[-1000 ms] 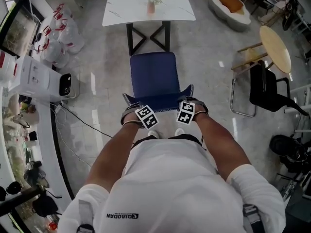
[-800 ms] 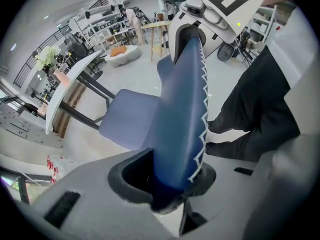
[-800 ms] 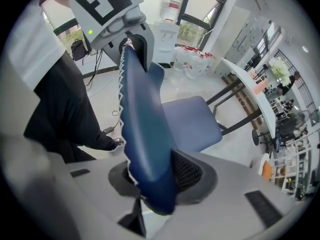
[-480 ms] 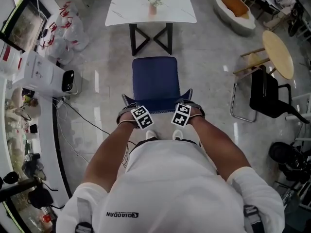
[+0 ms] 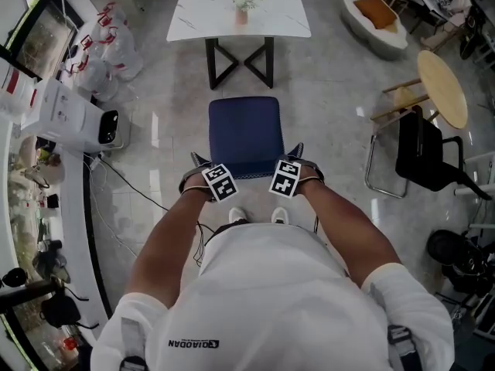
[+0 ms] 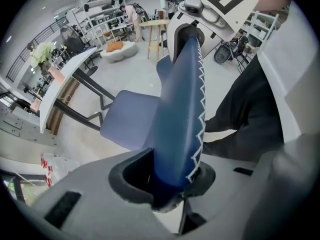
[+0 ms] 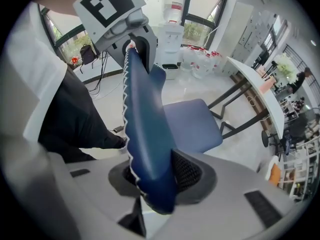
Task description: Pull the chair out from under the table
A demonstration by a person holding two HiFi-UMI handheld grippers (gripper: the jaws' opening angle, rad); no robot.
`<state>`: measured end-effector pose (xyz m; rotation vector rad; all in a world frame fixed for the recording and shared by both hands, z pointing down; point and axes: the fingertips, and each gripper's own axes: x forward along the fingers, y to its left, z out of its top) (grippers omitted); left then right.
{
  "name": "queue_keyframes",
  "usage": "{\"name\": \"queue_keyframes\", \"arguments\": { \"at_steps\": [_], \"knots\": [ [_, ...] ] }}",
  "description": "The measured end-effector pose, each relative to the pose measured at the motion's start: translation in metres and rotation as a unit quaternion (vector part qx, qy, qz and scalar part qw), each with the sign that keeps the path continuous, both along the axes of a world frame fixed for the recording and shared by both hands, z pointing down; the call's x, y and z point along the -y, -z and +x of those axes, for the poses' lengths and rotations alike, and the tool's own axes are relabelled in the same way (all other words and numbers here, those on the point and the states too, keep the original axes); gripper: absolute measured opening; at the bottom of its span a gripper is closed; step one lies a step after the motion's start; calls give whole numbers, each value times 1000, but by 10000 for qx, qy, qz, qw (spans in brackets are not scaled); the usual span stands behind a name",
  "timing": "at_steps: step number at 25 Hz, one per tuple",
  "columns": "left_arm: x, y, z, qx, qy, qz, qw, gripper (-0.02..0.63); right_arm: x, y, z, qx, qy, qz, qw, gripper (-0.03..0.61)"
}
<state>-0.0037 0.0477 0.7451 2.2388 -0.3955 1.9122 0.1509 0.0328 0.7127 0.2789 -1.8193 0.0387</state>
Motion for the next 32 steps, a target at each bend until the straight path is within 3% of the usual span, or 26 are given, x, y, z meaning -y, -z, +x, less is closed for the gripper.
{"name": "queue_keyframes", "arguments": {
  "at_steps": [20, 32],
  "knots": [
    [-5, 0, -2, 36, 1, -128, 9999, 121, -7, 2, -3, 302, 32, -186, 9994, 133],
    [-8, 10, -1, -534, 274, -219, 9980, 195, -8, 16, 3, 553, -22, -51, 9985, 212]
  ]
}}
